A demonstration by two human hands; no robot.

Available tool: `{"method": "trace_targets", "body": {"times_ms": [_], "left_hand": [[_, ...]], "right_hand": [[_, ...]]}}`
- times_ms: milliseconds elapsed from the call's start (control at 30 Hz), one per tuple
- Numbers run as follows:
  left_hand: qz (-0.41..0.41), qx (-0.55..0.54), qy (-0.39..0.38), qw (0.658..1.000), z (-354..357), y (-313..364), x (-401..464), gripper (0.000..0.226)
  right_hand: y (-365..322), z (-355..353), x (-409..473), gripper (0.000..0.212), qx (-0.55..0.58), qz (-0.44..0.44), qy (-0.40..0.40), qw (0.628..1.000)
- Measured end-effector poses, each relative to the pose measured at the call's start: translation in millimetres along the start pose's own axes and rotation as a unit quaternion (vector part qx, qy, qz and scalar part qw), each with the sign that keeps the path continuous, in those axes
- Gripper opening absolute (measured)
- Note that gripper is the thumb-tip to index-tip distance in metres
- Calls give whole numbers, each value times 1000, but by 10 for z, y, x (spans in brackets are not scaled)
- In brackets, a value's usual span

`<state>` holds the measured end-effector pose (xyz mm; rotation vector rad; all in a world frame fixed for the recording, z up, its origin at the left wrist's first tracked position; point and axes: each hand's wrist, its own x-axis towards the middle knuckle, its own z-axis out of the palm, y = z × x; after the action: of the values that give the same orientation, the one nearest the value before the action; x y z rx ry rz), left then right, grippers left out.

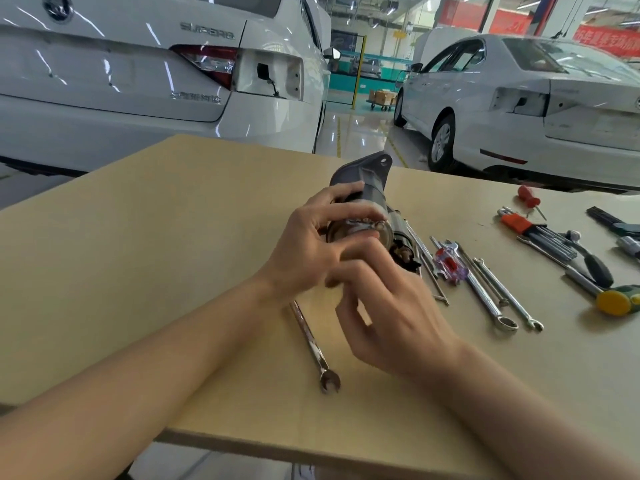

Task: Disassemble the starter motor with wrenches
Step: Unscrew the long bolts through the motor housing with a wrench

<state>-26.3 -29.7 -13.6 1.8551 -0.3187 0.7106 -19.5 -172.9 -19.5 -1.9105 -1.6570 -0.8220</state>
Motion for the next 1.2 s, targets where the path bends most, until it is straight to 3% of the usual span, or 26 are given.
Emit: {"method": "trace_targets", "body": {"times_ms": [67,167,267,400,467,500,533,600,633,700,767,933,1067,1200], "left_hand": [[-17,-2,-27,999,-96,12,52,32],[-50,-31,-82,995,-231,94,116,26],[-68,-24,-96,993,-269,110,104,46],[-78,-21,-94,992,-265,126,109,61],[-75,-19,-93,993,-264,119,108,65],[-72,-20,-90,993,-258,119,102,67],[-70,-25,-84,994,-244,111,99,68],[-73,-32,-73,994,-208,122,95,66],[-74,-35,-68,994,-186,122,89,64],[-71,-36,-61,995,-152,102,82,59],[-68,-37,-56,995,-142,91,85,56],[-60,-39,-70,995,-146,100,77,37],[-58,-38,-71,995,-149,70,60,41],[-52,-28,-65,996,-130,61,65,22]], "right_hand": [[14,-89,-44,24,-14,-46,-94,994],[-3,-124,-24,31,-79,-125,-248,957],[-50,-86,29,31,-141,-186,-278,932],[-27,-159,7,23,-145,-219,-206,943],[-31,-168,-104,22,-18,-118,-122,985],[-54,-180,-140,19,101,-1,-47,994],[-68,-202,-149,13,240,124,53,961],[-27,-267,-110,8,463,296,223,805],[14,-298,-76,11,524,341,256,737],[103,-343,-12,18,572,391,283,664],[180,-356,7,20,586,400,302,636],[247,-376,-5,39,578,394,276,660],[251,-374,-24,25,576,424,269,645],[242,-379,-49,8,559,434,294,642]]}}
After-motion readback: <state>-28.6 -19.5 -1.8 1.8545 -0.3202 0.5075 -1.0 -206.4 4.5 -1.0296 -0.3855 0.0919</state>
